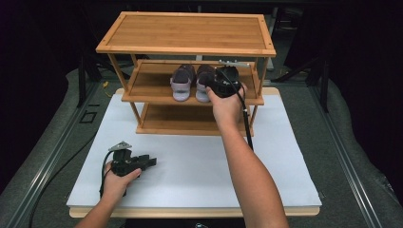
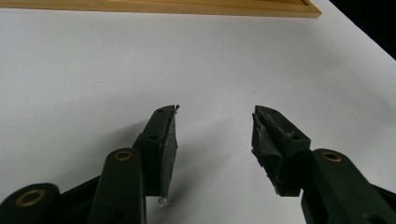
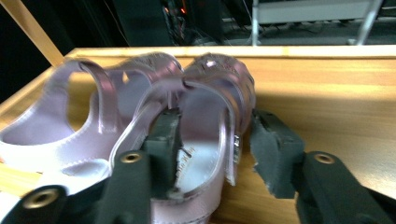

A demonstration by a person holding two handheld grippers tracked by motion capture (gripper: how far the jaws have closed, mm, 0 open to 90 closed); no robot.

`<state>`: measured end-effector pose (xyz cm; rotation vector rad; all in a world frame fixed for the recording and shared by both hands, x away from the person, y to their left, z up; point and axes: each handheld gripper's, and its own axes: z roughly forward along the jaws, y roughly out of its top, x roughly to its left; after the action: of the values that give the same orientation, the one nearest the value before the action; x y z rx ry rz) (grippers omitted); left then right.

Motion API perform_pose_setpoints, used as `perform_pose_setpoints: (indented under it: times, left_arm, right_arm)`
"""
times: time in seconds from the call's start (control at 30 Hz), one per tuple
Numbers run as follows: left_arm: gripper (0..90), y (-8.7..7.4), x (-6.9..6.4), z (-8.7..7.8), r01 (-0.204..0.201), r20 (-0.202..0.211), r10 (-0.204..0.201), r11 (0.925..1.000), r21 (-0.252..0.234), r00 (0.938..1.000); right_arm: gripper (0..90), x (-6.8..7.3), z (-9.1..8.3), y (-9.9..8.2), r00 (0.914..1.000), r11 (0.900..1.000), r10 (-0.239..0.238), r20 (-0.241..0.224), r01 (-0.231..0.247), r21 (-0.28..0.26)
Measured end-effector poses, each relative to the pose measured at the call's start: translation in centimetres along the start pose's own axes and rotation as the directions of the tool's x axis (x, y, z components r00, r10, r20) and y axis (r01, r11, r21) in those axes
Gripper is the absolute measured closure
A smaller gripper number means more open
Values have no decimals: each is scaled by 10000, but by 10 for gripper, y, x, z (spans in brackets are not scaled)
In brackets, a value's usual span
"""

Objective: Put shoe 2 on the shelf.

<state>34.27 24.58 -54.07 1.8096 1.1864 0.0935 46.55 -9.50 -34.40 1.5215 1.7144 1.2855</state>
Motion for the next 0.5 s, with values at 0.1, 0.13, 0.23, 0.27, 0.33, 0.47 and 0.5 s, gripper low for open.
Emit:
perform_pose_setpoints:
  times: [0.1, 0.13, 0.23, 0.27, 0.33, 0.47, 0.5]
  left_arm:
    - [499, 0, 0, 0, 16, 20, -16, 10000, 15, 10000]
    - [499, 0, 0, 0, 5, 12, -5, 10000, 20, 10000]
    - [499, 0, 1, 0, -5, -8, 5, 10000, 48, 10000]
    - [499, 0, 1, 0, -2, -15, 2, 10000, 42, 10000]
    - [499, 0, 1, 0, 7, -54, -7, 10000, -27, 10000]
    - [502, 2, 1, -3, -33, -221, 28, 9997, -251, 9998]
    - [511, 6, 0, -5, -165, -377, 150, 9991, -388, 9992]
  right_arm:
    - [522, -2, -3, 2, 9992, 9995, 298, -268, -299, -58]
    - [522, -2, -3, 2, 9992, 9995, 298, -268, -299, -58]
    - [527, -1, -8, 1, 9994, 9998, 140, -331, -144, -124]
    - [530, -1, -10, 0, 9991, 9998, 142, -392, -147, -125]
    - [535, 1, -15, -3, 9989, 9997, 75, -466, -86, -231]
    - [545, 2, -30, -9, 9966, 9991, -134, -807, 102, -401]
    - [550, 0, -36, -11, 9946, 9984, -161, -1030, 104, -557]
